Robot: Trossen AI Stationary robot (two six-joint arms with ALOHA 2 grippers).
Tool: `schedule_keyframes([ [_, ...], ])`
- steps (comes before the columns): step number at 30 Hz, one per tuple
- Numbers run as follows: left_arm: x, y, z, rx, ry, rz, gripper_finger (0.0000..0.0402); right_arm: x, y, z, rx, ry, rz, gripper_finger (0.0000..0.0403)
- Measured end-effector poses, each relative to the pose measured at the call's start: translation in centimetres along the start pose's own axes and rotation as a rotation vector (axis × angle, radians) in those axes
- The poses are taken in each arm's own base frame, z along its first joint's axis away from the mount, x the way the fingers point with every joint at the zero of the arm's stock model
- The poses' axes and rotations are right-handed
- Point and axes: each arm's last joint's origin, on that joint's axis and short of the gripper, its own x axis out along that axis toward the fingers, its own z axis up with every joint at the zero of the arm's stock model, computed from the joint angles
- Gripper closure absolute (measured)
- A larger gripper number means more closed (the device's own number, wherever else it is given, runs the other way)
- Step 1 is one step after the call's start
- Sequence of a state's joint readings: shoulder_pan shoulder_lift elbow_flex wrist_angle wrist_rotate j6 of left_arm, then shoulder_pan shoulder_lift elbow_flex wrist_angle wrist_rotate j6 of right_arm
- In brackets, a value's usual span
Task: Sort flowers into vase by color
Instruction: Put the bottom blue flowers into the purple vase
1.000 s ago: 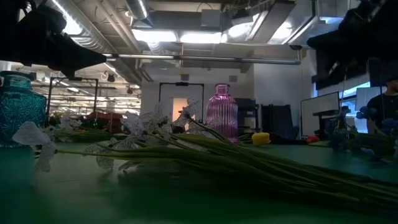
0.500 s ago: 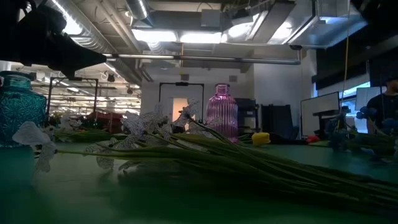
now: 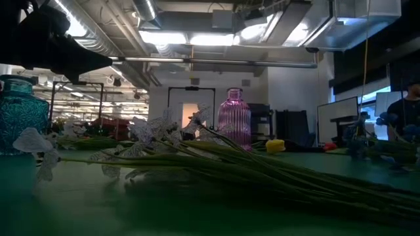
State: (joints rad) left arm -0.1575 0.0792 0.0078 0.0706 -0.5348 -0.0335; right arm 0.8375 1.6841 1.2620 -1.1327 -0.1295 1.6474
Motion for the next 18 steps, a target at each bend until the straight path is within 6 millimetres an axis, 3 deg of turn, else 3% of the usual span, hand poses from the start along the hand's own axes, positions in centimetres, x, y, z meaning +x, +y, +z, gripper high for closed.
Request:
schedule_keyframes([
  [3, 0.0, 0.0, 0.0, 0.000, 0.000, -0.001, 0.0398, 1.8, 0.3, 0.4, 0.019, 0.049, -0.062, 0.0245],
  [10, 0.0, 0.0, 0.0, 0.000, 0.000, -0.001, 0.0398, 3.5, 0.3, 3.1, 0.039, -0.001, -0.073, 0.0116],
  [14, 0.0, 0.0, 0.0, 0.000, 0.000, -0.001, 0.0398, 4.6, -0.4, 4.4, 0.076, -0.005, -0.082, 0.0100],
  [18, 0.0, 0.0, 0.0, 0.000, 0.000, 0.000, 0.0398, 6.1, -1.0, 5.0, 0.085, -0.007, -0.063, 0.0121],
])
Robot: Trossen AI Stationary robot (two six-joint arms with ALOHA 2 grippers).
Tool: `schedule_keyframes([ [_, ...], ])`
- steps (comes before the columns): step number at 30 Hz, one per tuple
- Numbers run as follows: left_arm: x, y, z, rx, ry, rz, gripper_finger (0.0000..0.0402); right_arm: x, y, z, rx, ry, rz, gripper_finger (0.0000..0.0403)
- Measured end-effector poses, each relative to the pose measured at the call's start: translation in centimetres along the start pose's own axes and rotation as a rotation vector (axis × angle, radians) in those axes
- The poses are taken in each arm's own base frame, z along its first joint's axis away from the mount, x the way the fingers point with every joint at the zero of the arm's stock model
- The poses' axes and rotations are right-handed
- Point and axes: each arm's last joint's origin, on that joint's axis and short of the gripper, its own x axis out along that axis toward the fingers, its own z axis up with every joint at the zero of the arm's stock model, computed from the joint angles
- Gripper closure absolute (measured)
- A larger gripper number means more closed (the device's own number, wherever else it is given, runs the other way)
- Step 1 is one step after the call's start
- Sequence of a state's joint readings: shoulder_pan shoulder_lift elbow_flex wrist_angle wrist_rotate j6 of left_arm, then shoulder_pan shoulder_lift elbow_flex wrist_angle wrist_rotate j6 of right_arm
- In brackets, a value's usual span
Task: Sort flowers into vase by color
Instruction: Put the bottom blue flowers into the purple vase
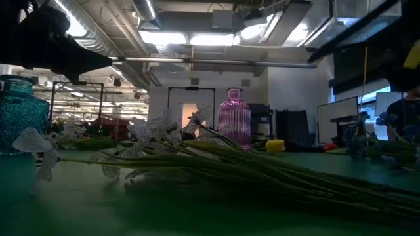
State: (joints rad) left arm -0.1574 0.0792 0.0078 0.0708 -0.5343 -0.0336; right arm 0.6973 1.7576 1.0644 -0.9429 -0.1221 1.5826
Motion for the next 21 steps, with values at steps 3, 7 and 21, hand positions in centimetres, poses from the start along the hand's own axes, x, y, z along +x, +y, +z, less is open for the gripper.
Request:
schedule_keyframes([
  [3, 0.0, 0.0, 0.0, 0.000, 0.000, 0.000, 0.0398, 1.0, 0.0, 0.1, -0.008, 0.001, 0.044, 0.0148],
  [7, 0.0, 0.0, 0.0, 0.000, 0.000, 0.000, 0.0398, 1.5, 0.0, 0.1, -0.021, -0.004, 0.087, 0.0198],
  [21, 0.0, 0.0, 0.0, 0.000, 0.000, 0.000, 0.0398, -5.6, 3.5, 4.8, -0.230, -0.280, 0.270, 0.0370],
])
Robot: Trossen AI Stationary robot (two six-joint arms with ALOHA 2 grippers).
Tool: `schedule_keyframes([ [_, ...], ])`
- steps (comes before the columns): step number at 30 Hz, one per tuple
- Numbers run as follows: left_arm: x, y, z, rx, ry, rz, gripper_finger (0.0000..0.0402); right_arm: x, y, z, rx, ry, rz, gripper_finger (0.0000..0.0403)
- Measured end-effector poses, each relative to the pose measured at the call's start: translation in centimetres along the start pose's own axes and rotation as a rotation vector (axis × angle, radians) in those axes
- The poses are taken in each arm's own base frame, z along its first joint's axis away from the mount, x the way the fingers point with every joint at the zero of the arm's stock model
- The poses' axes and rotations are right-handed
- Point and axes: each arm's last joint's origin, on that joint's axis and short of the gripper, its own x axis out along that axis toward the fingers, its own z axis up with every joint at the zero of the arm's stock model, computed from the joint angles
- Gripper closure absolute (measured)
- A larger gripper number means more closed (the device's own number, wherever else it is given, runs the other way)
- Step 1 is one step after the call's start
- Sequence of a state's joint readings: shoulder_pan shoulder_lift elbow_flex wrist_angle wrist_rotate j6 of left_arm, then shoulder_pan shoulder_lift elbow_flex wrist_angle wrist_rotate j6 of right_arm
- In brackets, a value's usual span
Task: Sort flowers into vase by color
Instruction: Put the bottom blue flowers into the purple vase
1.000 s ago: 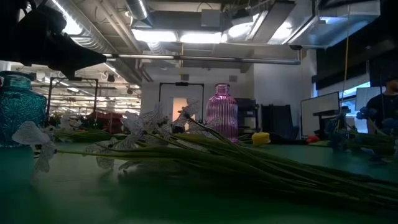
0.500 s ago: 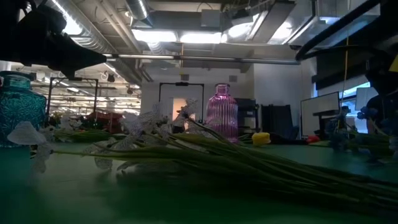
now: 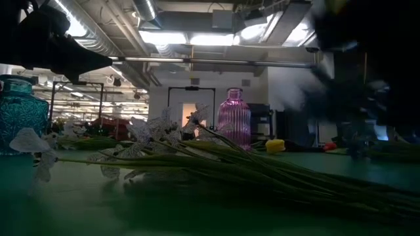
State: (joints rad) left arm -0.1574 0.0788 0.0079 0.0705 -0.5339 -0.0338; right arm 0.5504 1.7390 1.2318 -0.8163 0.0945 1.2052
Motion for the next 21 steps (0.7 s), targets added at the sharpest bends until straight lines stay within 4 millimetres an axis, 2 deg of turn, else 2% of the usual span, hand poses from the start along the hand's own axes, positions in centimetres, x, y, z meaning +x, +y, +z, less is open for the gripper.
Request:
schedule_keyframes([
  [4, 0.0, 0.0, 0.0, 0.000, 0.000, 0.000, 0.0398, -4.2, 2.0, 4.4, -0.163, -0.349, -0.007, 0.0354],
  [8, 0.0, 0.0, 0.0, 0.000, 0.000, 0.000, 0.0398, -9.1, 3.1, 8.5, -0.263, -0.808, -0.189, 0.0373],
  [11, 0.0, 0.0, 0.0, 0.000, 0.000, 0.000, 0.0398, -11.8, 3.4, 10.9, -0.275, -1.027, -0.335, 0.0389],
  [15, 0.0, 0.0, 0.0, 0.000, 0.000, 0.000, 0.0398, -13.7, 3.3, 13.7, -0.291, -1.121, -0.351, 0.0388],
  [21, 0.0, 0.0, 0.0, 0.000, 0.000, 0.000, 0.0398, -13.8, 2.0, 16.2, -0.286, -1.108, -0.278, 0.0369],
])
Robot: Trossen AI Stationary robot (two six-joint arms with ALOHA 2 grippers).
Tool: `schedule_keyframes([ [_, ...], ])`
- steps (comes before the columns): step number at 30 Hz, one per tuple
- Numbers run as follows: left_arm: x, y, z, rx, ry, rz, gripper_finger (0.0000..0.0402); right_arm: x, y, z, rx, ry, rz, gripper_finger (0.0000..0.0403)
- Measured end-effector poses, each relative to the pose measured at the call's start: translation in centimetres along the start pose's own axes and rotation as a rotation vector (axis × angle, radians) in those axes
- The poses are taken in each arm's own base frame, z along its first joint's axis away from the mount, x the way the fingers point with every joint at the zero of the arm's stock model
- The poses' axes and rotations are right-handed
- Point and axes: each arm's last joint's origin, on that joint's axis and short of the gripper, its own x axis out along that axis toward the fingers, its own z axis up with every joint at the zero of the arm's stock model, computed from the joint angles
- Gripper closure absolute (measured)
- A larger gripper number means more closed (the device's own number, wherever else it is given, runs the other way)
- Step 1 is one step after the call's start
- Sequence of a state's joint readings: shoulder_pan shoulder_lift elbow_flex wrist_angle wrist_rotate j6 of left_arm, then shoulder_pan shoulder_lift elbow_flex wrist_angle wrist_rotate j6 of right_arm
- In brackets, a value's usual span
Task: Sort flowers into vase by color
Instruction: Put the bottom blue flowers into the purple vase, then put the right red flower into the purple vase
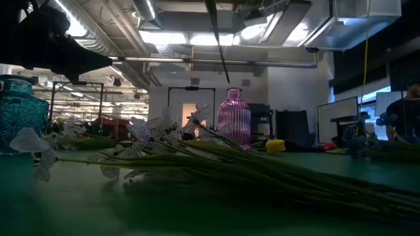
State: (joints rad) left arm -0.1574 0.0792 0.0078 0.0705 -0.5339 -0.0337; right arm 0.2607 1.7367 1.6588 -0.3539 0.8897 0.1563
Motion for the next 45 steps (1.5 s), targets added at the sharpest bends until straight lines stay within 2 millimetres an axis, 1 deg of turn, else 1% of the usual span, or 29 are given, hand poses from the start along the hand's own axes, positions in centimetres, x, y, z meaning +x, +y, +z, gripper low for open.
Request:
schedule_keyframes([
  [3, 0.0, 0.0, 0.0, 0.000, -0.001, 0.000, 0.0398, 0.6, -0.5, -0.3, 0.002, 0.033, 0.005, 0.0375],
  [8, 0.0, 0.0, 0.0, 0.000, -0.001, 0.000, 0.0398, 0.7, -0.3, -1.0, 0.000, 0.055, 0.021, 0.0390],
  [12, 0.0, 0.0, 0.0, 0.000, 0.000, 0.000, 0.0398, 0.7, -0.3, -1.7, 0.026, 0.066, 0.018, 0.0388],
  [16, 0.0, 0.0, 0.0, 0.000, -0.001, 0.000, 0.0398, 1.1, -0.2, -3.0, 0.032, 0.090, 0.007, 0.0380],
  [20, 0.0, 0.0, 0.0, 0.000, 0.000, 0.000, 0.0398, 1.5, -0.2, -4.9, 0.075, 0.124, -0.053, 0.0378],
  [23, 0.0, 0.0, 0.0, 0.000, 0.000, 0.000, 0.0398, 1.4, -0.2, -5.6, 0.108, 0.178, -0.035, 0.0370],
  [25, 0.0, 0.0, 0.0, 0.000, 0.000, 0.000, 0.0398, 1.6, -0.4, -5.9, 0.141, 0.222, 0.004, 0.0351],
  [27, 0.0, 0.0, 0.0, 0.000, 0.000, 0.000, 0.0398, 1.6, -0.6, -5.7, 0.171, 0.283, 0.056, 0.0323],
  [31, 0.0, 0.0, 0.0, -0.001, -0.001, 0.000, 0.0398, 1.5, -1.7, -4.5, 0.215, 0.401, 0.154, 0.0258],
  [36, 0.0, 0.0, 0.0, 0.000, -0.001, 0.000, 0.0398, 0.1, -2.6, -2.9, 0.165, 0.508, 0.191, 0.0194],
  [41, 0.0, 0.0, 0.0, 0.000, 0.000, 0.000, 0.0398, -1.5, -3.8, -2.6, 0.085, 0.694, 0.242, 0.0154],
  [45, 0.0, 0.0, 0.0, 0.000, 0.000, 0.000, 0.0398, -2.8, -4.9, -2.9, 0.034, 0.872, 0.259, 0.0139],
])
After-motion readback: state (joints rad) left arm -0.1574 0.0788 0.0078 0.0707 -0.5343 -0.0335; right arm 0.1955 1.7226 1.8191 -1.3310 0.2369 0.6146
